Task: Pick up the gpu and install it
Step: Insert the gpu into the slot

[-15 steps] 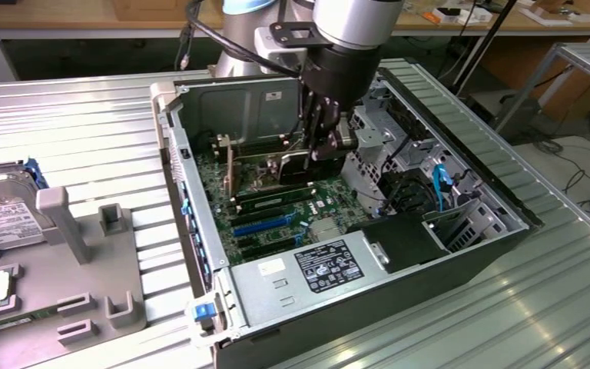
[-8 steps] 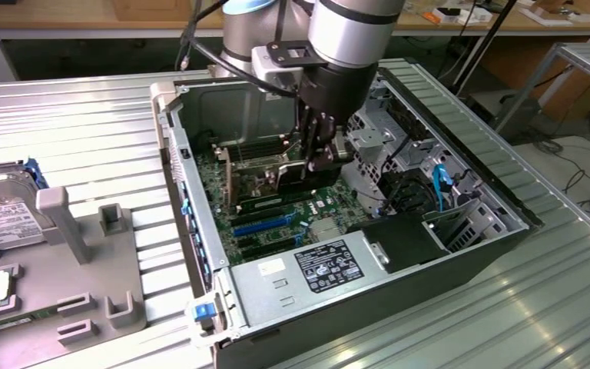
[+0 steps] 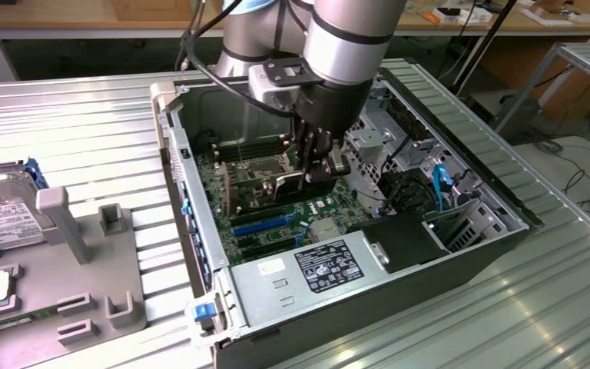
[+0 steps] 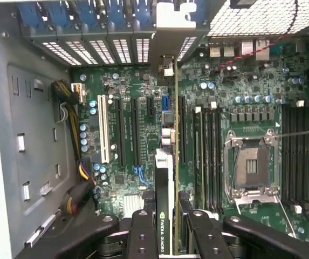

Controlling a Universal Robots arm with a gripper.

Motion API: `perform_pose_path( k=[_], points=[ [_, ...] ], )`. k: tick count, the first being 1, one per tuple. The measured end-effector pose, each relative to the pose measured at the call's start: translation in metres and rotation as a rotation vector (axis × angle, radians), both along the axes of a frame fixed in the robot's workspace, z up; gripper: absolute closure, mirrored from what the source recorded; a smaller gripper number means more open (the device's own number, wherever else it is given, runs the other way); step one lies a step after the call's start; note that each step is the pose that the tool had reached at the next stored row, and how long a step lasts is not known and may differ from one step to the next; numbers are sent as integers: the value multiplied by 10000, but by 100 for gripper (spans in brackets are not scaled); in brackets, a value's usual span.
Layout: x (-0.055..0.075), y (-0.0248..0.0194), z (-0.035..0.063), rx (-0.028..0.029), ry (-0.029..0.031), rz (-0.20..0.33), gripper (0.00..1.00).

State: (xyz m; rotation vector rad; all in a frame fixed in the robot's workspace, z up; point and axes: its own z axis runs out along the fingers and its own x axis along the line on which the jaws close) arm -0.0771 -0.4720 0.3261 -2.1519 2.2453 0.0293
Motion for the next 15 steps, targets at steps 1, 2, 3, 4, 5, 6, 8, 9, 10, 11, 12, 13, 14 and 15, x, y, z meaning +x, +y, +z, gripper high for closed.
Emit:
perform_pose_path(
  k=[1, 2, 3, 4, 5, 6, 8, 9, 10, 11, 12, 13, 14, 15],
  points=[
    [-27, 0, -16, 1, -3, 15, 73],
    [-46, 0, -27, 2, -9, 23, 73],
    [-61, 0, -38, 8, -22, 30, 73],
    [-64, -1, -45, 31, -29, 32, 73],
    [-65, 0, -52, 74, -33, 32, 73],
    [-66, 0, -60, 113, -36, 31, 73],
    [-82, 0, -115, 133, -37, 31, 73],
    [-89, 0, -134, 133, -37, 31, 73],
    [-95, 0, -160, 135, -39, 31, 73],
    [-96, 0, -173, 153, -41, 32, 73],
    [-97, -1, -185, 195, -43, 32, 73],
    [-97, 0, -192, 217, -44, 31, 73],
    [-97, 1, -202, 234, -49, 31, 73],
    [-97, 0, -215, 237, -49, 31, 73]
  ],
)
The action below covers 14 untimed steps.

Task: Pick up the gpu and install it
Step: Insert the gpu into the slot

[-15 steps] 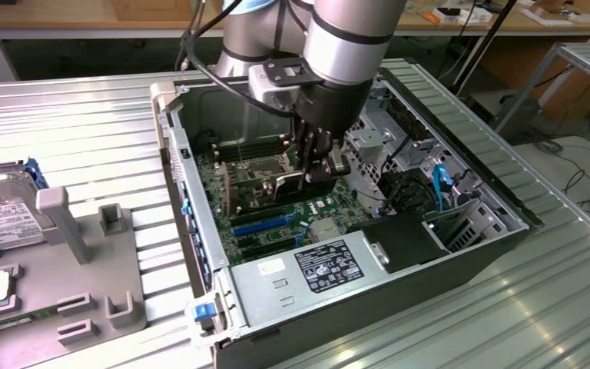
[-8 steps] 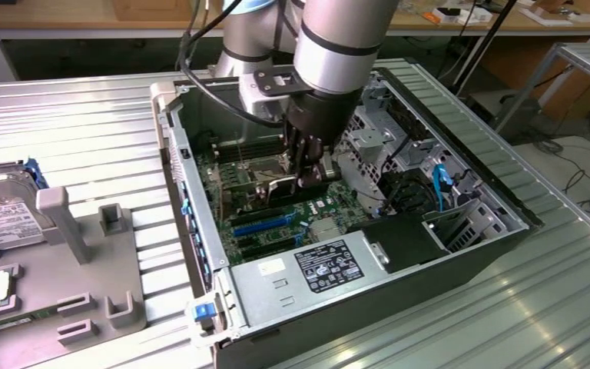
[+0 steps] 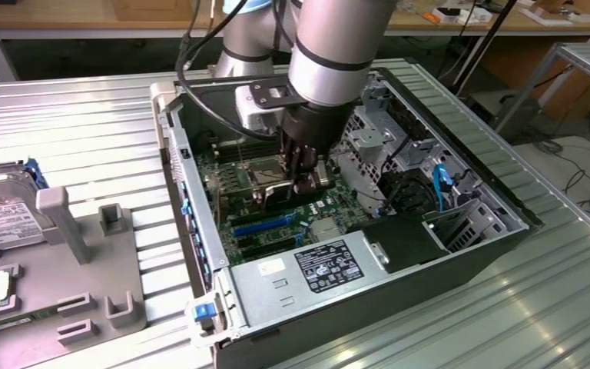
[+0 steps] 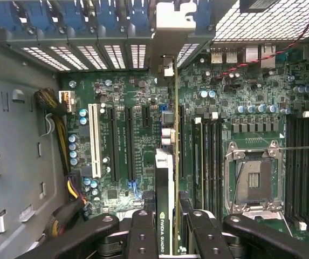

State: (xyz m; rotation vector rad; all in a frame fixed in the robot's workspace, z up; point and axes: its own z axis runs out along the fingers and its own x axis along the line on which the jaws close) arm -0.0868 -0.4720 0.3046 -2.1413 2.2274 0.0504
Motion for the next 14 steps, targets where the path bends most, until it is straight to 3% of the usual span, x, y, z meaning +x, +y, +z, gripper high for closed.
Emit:
perform_pose_path(
  k=[7, 11, 14],
  points=[
    [-61, 4, -82, 2, -21, 1, 73],
    [-85, 57, -96, 2, -26, -14, 73],
    [-84, 68, -100, -2, -23, -17, 73]
  ],
)
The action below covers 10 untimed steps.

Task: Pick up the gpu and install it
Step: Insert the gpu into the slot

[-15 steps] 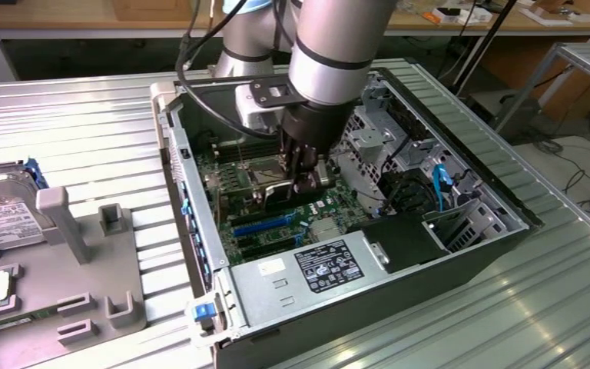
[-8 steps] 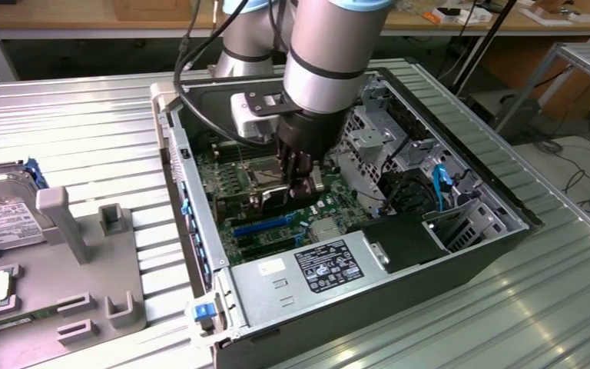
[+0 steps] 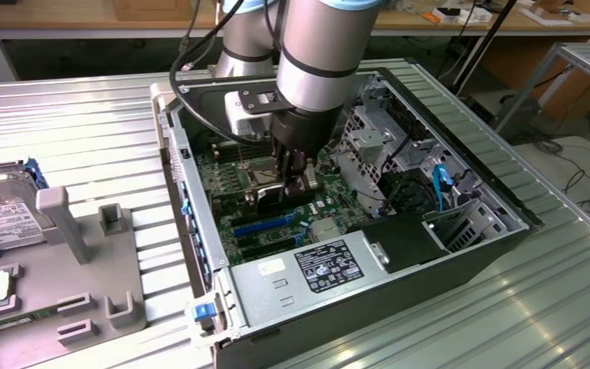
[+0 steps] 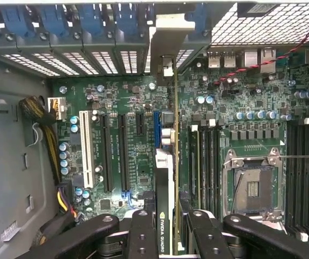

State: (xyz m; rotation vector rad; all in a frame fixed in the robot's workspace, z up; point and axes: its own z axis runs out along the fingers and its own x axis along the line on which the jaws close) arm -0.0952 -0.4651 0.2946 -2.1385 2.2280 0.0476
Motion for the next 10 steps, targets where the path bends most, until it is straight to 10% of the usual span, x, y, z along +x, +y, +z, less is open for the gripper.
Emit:
perform_pose_path(
  k=[5, 10],
  points=[
    [1, -8, -2, -95, 181, -1, 73],
    [-3, -28, -6, -99, 197, -3, 73]
  ],
)
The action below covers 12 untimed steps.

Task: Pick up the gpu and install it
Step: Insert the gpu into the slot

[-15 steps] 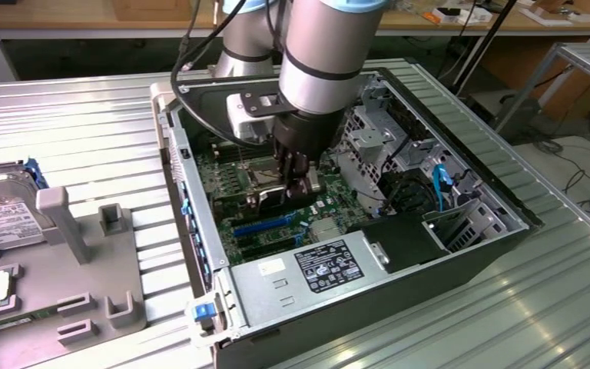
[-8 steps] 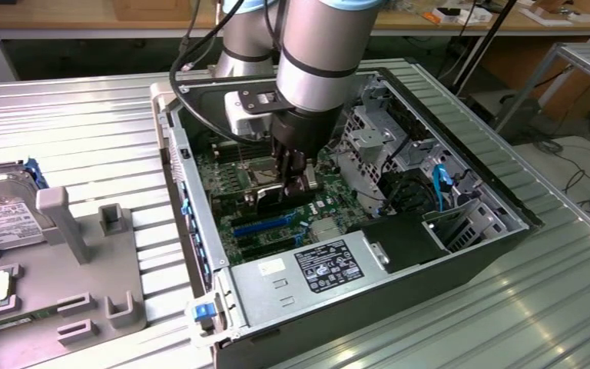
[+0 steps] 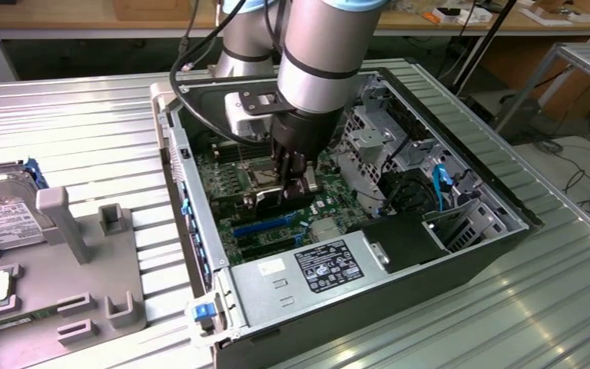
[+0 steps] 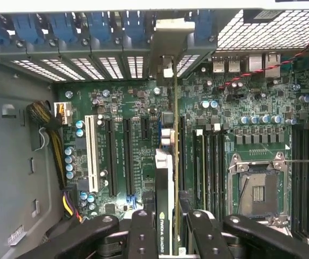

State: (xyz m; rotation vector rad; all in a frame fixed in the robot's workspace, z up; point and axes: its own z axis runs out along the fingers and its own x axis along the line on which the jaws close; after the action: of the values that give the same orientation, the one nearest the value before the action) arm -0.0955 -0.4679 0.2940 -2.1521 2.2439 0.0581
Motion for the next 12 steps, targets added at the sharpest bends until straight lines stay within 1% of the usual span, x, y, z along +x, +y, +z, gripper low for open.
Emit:
perform_pose_path(
  k=[12],
  points=[
    [-2, 0, -8, 1, -1, 0, 73]
  ],
)
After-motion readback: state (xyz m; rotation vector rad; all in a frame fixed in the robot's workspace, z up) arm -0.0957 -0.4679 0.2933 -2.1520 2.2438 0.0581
